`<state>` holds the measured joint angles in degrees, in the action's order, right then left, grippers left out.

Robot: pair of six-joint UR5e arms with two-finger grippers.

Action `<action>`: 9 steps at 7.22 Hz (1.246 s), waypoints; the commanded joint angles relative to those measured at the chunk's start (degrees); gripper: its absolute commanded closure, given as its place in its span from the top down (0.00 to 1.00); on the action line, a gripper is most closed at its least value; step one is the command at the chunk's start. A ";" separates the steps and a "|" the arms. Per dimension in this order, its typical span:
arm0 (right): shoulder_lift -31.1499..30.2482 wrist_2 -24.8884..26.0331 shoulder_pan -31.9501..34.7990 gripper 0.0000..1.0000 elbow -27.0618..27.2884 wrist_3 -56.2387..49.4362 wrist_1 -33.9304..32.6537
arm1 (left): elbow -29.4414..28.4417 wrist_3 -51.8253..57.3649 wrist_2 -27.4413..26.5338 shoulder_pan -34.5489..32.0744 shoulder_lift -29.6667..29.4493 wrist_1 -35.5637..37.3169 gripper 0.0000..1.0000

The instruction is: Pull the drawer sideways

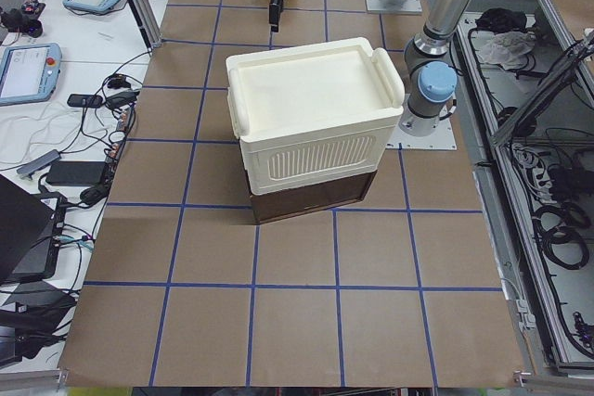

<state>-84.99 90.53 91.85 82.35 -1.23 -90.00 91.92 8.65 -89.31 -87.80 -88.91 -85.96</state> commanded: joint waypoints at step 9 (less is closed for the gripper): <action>0.00 0.09 0.00 1.00 0.00 0.00 0.00 | 0.46 0.75 0.18 0.09 -0.74 2.65 1.00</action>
<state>-84.99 90.59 91.85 82.35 -1.23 -90.00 92.31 9.16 -89.48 -87.70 -89.48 -83.25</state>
